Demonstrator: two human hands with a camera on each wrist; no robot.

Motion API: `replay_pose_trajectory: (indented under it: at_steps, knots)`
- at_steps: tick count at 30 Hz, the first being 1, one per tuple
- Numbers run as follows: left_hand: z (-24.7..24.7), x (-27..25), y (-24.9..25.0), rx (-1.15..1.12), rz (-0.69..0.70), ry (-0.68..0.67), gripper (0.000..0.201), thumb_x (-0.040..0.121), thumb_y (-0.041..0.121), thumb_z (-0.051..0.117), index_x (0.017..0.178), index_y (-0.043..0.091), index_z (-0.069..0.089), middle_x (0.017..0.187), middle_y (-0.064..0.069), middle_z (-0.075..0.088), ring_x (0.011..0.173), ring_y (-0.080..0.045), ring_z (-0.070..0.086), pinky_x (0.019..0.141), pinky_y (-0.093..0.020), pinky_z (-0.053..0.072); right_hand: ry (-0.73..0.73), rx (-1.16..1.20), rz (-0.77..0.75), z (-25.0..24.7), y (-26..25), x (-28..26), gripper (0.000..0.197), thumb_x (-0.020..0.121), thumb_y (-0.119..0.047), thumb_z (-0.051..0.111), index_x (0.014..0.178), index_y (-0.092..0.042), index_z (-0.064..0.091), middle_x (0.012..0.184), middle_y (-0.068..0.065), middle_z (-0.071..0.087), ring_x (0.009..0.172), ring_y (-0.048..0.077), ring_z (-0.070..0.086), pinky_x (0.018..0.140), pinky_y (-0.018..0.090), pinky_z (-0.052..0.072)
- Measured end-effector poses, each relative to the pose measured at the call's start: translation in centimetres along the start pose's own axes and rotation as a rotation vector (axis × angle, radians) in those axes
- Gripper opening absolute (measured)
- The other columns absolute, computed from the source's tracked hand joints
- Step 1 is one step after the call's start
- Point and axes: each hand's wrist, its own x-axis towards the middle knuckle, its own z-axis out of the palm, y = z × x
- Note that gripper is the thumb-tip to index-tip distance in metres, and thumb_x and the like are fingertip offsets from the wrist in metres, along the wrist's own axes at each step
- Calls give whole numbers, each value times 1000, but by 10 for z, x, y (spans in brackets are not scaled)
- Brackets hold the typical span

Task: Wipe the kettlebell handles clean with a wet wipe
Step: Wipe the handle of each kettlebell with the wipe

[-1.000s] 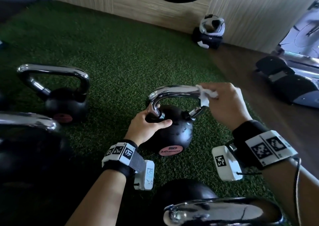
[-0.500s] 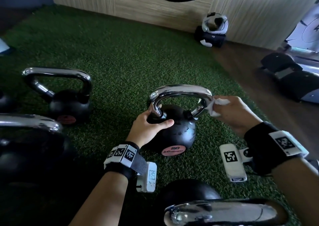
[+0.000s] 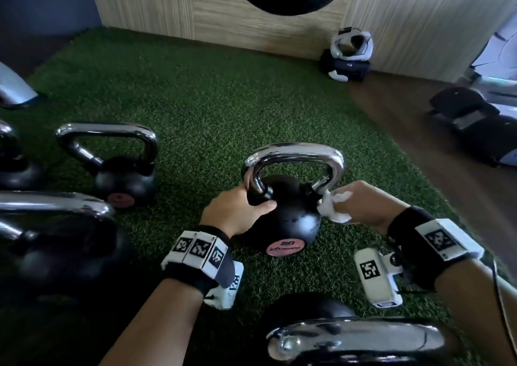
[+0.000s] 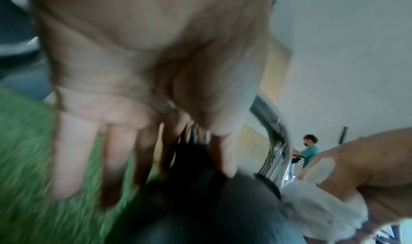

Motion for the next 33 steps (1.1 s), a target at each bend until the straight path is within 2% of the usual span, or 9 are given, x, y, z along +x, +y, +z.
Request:
replay_pose_trajectory:
  at_steps: [5, 9, 12, 16, 20, 23, 25, 29, 33]
  knots:
    - [-40, -30, 22, 42, 120, 52, 13, 91, 37, 71, 100, 34, 80, 102, 15, 77, 95, -6, 70, 80, -17, 50, -3, -38, -159, -21, -22, -24, 24, 87, -10, 80, 94, -33, 83, 93, 3, 80, 73, 28, 62, 68, 44, 50]
    - [-49, -38, 46, -217, 232, 15, 28, 98, 47, 61, 106, 27, 79, 95, 12, 79, 90, -6, 74, 88, -30, 58, 112, 153, -344, -29, -66, -52, 26, 82, -15, 85, 100, -33, 83, 106, -11, 79, 102, 21, 72, 100, 46, 54]
    - [-52, -43, 62, -621, 209, -90, 37, 105, 43, 52, 109, 15, 76, 100, -1, 80, 90, -12, 78, 88, -41, 63, 261, 163, -462, -30, -89, -62, 21, 75, -19, 90, 91, -28, 80, 89, -7, 79, 84, 15, 72, 79, 37, 56]
    - [-57, -48, 72, -883, 264, -99, 39, 104, 38, 53, 106, 6, 76, 101, -12, 80, 95, -18, 78, 77, -28, 64, 474, -14, -586, -21, -103, -71, 16, 71, -32, 90, 75, -25, 76, 74, -9, 72, 67, 0, 60, 57, 12, 43]
    - [-58, -47, 74, -1046, 279, -120, 25, 100, 23, 63, 105, 2, 76, 106, -22, 77, 101, -28, 76, 85, -30, 63, 507, 54, -629, -14, -111, -72, 22, 70, -36, 90, 86, -29, 77, 74, -10, 75, 66, -2, 65, 57, 10, 44]
    - [-57, -41, 72, -1092, 264, -58, 21, 97, 10, 66, 116, 6, 74, 109, -14, 78, 102, -24, 76, 89, -32, 62, 243, 174, -621, -24, -103, -66, 43, 72, -19, 92, 108, -31, 72, 90, -4, 79, 80, 14, 74, 73, 29, 60]
    - [-57, -33, 64, -972, 341, 176, 26, 96, 9, 68, 122, 10, 73, 116, -6, 77, 105, -13, 75, 92, -29, 60, 122, 326, -596, -34, -86, -56, 54, 70, -4, 92, 114, -27, 70, 102, 3, 79, 91, 26, 75, 85, 39, 61]
    - [-59, -21, 61, -352, 564, 719, 31, 96, 10, 65, 126, 12, 73, 124, 2, 73, 110, -1, 69, 95, -6, 48, 446, 382, -351, -38, -34, -16, 37, 75, 2, 84, 93, -26, 69, 92, 3, 78, 84, 25, 71, 77, 44, 58]
    - [-49, -9, 80, -73, 673, 686, 35, 94, 1, 61, 126, 9, 72, 122, -3, 75, 107, -10, 72, 95, -12, 51, 145, 428, -178, -17, 1, 13, 57, 64, -21, 94, 114, -23, 66, 98, 1, 77, 86, 18, 67, 76, 36, 50]
